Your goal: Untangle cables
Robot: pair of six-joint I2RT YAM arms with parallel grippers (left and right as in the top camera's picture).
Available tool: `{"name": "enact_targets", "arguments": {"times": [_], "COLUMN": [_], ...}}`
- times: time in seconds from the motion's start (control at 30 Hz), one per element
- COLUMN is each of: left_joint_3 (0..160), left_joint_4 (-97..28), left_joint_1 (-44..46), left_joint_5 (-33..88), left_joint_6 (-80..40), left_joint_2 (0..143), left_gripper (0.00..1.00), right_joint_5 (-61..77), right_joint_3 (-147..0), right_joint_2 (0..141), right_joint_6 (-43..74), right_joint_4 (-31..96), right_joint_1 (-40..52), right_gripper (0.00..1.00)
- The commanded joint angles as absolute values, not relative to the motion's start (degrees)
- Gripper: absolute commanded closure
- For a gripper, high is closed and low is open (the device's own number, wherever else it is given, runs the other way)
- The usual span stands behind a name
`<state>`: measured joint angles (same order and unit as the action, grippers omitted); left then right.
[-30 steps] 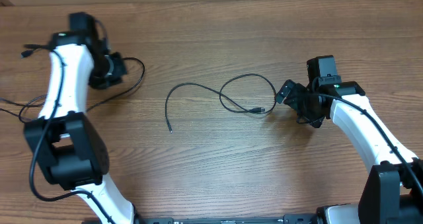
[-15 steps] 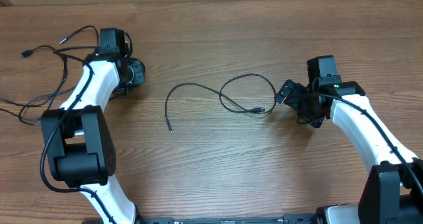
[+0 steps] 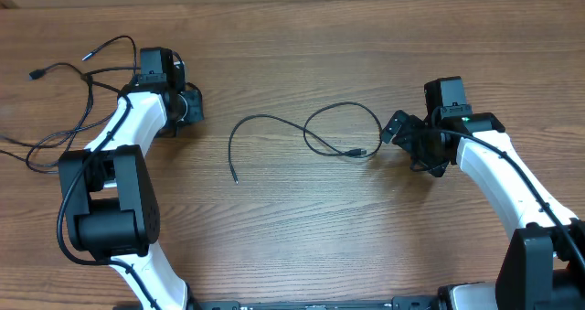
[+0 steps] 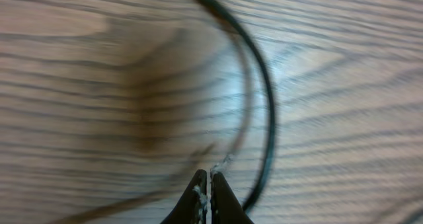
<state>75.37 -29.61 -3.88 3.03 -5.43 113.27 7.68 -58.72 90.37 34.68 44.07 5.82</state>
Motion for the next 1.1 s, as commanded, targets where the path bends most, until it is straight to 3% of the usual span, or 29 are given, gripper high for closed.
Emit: {"name": "enact_targets", "arguments": {"times": [0.0, 0.67, 0.9, 1.07], "left_joint_3": [75.0, 82.0, 81.7, 81.7], "left_joint_4": [-31.0, -33.9, -33.1, -28.3], "left_joint_1": [-4.1, -4.3, -4.3, -4.3], "left_joint_5": [8.6, 11.6, -2.9, -4.5], "left_joint_6": [-1.6, -0.1, -6.7, -6.7], "left_joint_2": [113.1, 110.8, 112.9, 118.0], "left_gripper": [0.94, 0.96, 0.96, 0.96], "right_joint_5": [8.0, 8.0, 8.0, 8.0], "right_joint_3": [-59.9, -59.9, -59.9, -59.9], "right_joint_2": [89.8, 89.8, 89.8, 89.8], "right_joint_6": [34.5, 34.5, 34.5, 34.5], "right_joint_4": [43.7, 43.7, 43.7, 43.7], "right_joint_1": [5.8, 5.8, 5.8, 5.8], "right_gripper": [0.00, 0.00, 0.00, 0.00]}}
